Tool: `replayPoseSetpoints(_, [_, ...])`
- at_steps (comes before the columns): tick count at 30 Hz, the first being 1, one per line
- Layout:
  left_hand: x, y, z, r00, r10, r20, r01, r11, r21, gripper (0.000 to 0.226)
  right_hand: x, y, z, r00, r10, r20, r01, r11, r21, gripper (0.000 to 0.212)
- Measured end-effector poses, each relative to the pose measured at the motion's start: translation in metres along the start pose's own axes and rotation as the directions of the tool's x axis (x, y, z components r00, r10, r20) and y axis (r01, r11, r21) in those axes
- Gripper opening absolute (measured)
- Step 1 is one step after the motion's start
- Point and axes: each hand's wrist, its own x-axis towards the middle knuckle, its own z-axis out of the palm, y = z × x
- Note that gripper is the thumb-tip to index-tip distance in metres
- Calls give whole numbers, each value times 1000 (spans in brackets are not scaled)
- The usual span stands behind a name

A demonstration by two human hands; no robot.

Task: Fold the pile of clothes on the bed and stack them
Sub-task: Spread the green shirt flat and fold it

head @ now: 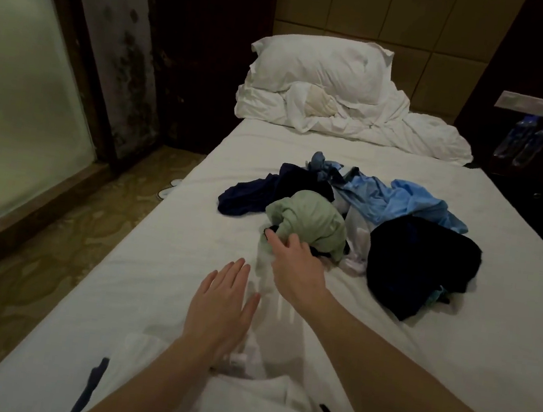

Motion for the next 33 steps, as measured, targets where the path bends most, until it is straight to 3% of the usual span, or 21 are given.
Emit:
replayPoseSetpoints(4, [8, -6, 18, 1000, -5, 19, 6, 1000, -25, 69, 11, 9, 29, 995, 9, -95, -13, 999, -39, 24])
replayPoseSetpoints(8, [4, -5, 23, 1000, -17, 26, 18, 998, -57, 78, 2, 28, 33, 960, -24, -280, 44, 997, 66, 17])
replayPoseSetpoints(12, [0, 5, 6, 1000, -22, 14, 23, 997, -71, 61, -16, 32, 2, 897, -50, -439, 136, 977, 165, 16])
replayPoseSetpoints(16, [-13, 24, -31, 1000, 9, -28, -12, 996, -90, 59, -39, 39, -43, 836, -32, -548, 202, 946, 253, 14])
replayPoseSetpoints(21, [-28, 61, -75, 997, 40, -70, -58, 959, -277, 56, -72, 44, -100, 847, 95, -523, 225, 828, 514, 25])
replayPoseSetpoints(24, [-32, 91, -94, 996, 40, -75, -66, 918, -391, 52, -94, 48, -134, 911, 230, -343, 128, 632, 764, 42])
replayPoseSetpoints(27, [-34, 120, -109, 996, 23, -89, -63, 879, -473, 56, -122, 50, -162, 964, 193, -184, 82, 440, 894, 48])
replayPoseSetpoints(29, [-38, 136, -117, 995, 34, -90, -74, 869, -490, 50, -140, 50, -178, 973, 155, -169, 96, 394, 914, 49])
replayPoseSetpoints(32, [-47, 152, -127, 988, 60, -142, -117, 890, -441, 12, -165, 53, -197, 968, 113, -223, 162, 395, 904, 48])
replayPoseSetpoints(33, [-52, 155, -134, 984, 61, -165, -130, 885, -447, 10, -173, 55, -203, 964, 100, -246, 186, 406, 895, 48])
